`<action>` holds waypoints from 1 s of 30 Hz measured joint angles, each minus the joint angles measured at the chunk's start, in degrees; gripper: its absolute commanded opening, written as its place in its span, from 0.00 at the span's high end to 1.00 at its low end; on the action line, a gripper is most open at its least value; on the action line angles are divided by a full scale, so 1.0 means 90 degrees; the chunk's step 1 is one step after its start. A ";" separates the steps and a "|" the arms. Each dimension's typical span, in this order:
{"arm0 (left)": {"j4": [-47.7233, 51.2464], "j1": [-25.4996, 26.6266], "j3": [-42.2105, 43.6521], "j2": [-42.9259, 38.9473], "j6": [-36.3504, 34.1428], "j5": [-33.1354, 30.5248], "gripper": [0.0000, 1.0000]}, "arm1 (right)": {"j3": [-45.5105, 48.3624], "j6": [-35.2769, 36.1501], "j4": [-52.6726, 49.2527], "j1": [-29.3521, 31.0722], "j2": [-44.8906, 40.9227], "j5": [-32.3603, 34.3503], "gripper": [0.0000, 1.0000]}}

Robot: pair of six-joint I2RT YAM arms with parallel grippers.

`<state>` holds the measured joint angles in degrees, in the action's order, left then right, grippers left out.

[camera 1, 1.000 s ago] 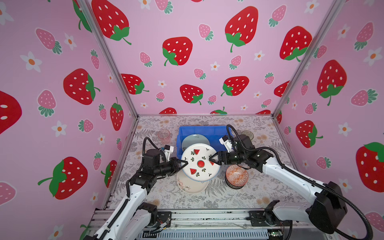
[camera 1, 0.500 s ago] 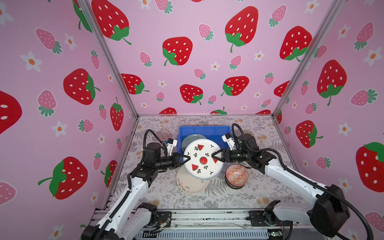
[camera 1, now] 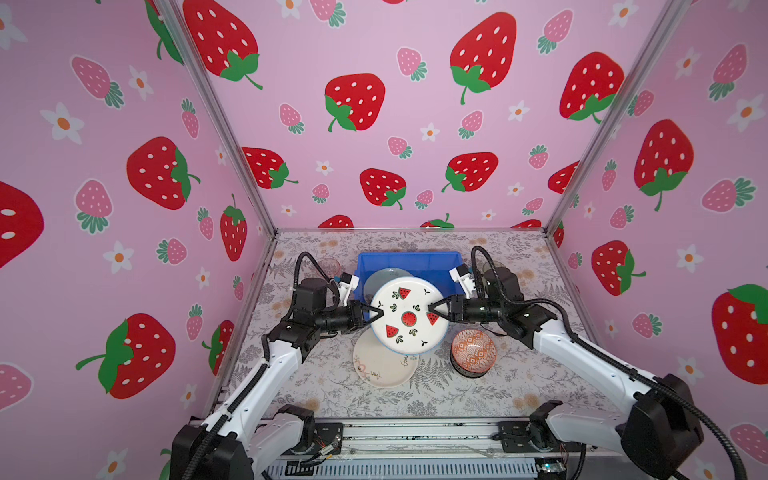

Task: Place the mixed dishes into the plastic bin
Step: 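Hold the upright watermelon plate between both grippers, then carry the watermelon plate into the bin with the right gripper while the left withdraws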

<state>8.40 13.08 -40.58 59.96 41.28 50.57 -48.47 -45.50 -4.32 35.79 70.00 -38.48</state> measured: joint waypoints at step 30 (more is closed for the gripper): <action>-0.0294 -0.0012 -0.0022 0.0146 0.0274 -0.0245 0.33 | 0.0226 -0.0437 0.0345 -0.0158 0.0002 -0.0296 1.00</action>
<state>5.76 12.97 -40.77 61.28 43.75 48.36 -46.44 -49.43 -1.21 34.37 70.02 -41.15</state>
